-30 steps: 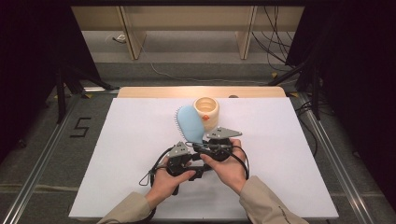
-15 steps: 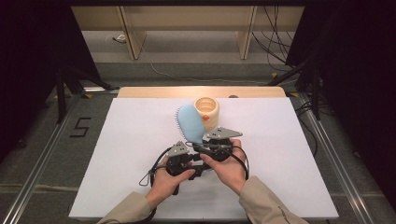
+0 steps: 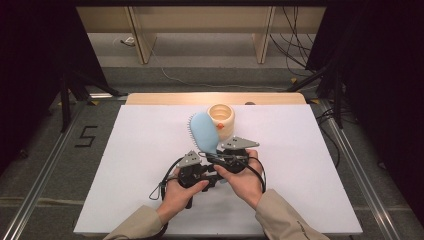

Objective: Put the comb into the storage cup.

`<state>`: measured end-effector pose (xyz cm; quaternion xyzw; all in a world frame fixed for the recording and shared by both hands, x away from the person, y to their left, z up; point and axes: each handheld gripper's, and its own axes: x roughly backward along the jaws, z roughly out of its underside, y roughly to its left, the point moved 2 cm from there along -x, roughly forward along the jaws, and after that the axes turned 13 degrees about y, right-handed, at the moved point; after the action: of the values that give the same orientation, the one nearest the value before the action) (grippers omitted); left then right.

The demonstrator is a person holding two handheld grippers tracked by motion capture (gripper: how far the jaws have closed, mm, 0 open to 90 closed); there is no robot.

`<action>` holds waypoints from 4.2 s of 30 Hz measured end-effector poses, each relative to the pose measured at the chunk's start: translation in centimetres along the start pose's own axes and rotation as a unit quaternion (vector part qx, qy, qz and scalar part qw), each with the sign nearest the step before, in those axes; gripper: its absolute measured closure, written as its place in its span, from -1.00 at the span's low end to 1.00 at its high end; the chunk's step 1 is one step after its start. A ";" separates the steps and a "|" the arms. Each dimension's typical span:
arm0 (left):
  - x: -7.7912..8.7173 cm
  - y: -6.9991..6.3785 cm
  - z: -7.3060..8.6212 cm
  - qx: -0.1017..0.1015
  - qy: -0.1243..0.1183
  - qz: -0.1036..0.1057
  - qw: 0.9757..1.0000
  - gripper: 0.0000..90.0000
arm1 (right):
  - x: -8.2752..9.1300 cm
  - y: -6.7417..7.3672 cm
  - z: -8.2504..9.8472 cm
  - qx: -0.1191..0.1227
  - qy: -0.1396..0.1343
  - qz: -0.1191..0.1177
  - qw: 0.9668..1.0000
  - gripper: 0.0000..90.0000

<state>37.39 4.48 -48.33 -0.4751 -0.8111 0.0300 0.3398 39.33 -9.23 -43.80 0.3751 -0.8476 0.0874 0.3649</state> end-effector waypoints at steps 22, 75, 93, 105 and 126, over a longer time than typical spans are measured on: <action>0.4 0.8 0.0 0.053 -0.022 0.026 0.998 0.46 | 0.2 0.2 -0.2 0.000 -0.014 0.002 1.000 0.56; 0.7 0.8 0.0 0.059 -0.033 0.059 0.996 0.47 | 0.4 0.4 -0.6 0.008 -0.019 0.005 1.000 0.48; 0.8 0.8 -0.1 0.058 -0.033 0.066 0.996 0.48 | 0.4 0.3 -0.7 0.007 -0.019 -0.001 1.000 0.33; 0.8 0.8 -0.1 0.058 -0.034 0.066 0.996 0.48 | 0.5 0.3 -0.9 0.009 -0.019 -0.007 1.000 0.12; 0.9 0.8 -0.1 0.057 -0.036 0.067 0.995 0.48 | 1.1 0.3 -1.3 0.025 -0.018 0.015 0.999 -0.65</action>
<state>37.79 5.60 -48.08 -0.5067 -0.7863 0.1159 0.3339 39.35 -9.14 -42.07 0.3728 -0.8571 0.1078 0.3386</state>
